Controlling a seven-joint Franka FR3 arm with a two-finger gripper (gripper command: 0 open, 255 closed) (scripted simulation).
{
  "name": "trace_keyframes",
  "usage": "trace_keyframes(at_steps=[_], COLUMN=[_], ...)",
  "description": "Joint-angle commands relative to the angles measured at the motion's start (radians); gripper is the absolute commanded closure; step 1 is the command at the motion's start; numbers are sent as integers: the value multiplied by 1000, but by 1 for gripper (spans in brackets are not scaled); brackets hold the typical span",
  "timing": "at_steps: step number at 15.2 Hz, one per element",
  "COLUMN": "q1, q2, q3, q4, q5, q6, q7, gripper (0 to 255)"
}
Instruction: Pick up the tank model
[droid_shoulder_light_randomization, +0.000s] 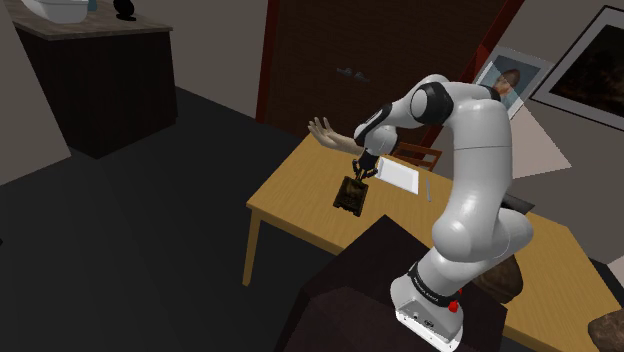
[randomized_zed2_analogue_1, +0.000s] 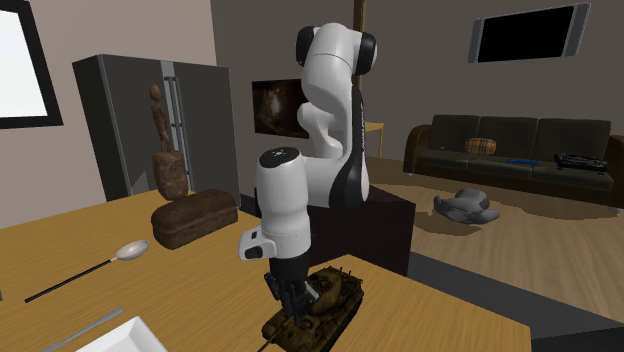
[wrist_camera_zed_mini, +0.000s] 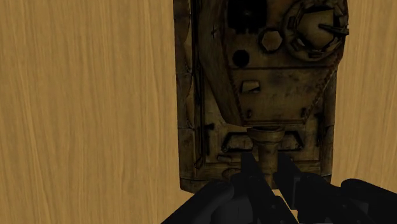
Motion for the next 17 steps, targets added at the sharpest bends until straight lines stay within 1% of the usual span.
trace_keyframes(at_steps=[1,17], q1=[0,38], q2=[0,-163], q3=[0,-53], q4=[0,-37], q5=[0,-60], q6=[0,-125], q7=[0,43], gripper=[255,255])
